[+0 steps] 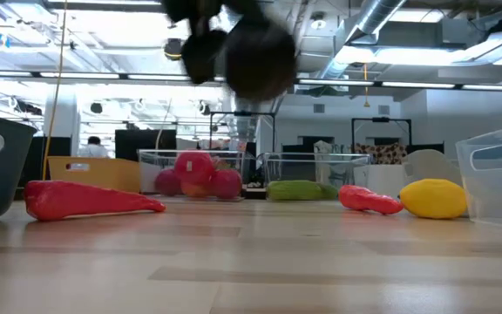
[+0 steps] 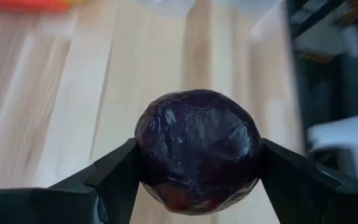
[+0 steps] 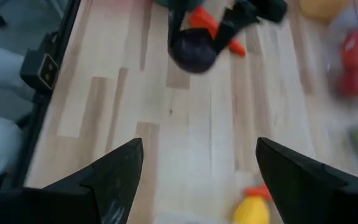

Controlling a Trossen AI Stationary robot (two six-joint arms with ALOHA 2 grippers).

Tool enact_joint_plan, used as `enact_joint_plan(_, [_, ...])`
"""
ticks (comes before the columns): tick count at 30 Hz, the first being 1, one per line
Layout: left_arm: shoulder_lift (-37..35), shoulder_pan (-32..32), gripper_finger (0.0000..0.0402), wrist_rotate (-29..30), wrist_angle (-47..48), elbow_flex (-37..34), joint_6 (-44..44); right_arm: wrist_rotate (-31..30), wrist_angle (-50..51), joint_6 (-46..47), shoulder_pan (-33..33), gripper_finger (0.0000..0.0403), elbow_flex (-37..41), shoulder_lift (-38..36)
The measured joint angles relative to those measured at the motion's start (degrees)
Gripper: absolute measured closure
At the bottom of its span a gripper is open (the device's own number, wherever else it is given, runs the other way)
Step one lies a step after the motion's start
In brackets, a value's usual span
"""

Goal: Sort produce into baskets
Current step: Put the purple plum into the bottom white transparent bin

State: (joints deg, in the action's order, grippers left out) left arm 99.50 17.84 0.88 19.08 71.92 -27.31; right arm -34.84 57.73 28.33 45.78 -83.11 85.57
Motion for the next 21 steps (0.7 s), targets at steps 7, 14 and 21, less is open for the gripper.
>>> enact_joint_plan(7, [-0.02,-3.47,0.0124,-7.66,-3.44,6.13,2.80,-0.07,-8.13,-19.38,-2.75,0.0063,0.00,4.60])
enact_joint_plan(14, [-0.07,-4.39,0.0124,-11.00,-3.49,8.28,4.05,-3.98,-16.65,-36.14,-5.26,0.0063,0.00,9.86])
enact_joint_plan(21, [-0.07,-4.39,0.0124,-11.12,-3.36,8.28,4.06,-10.31,-22.06,-45.14,-6.87,0.0063,0.00,11.35])
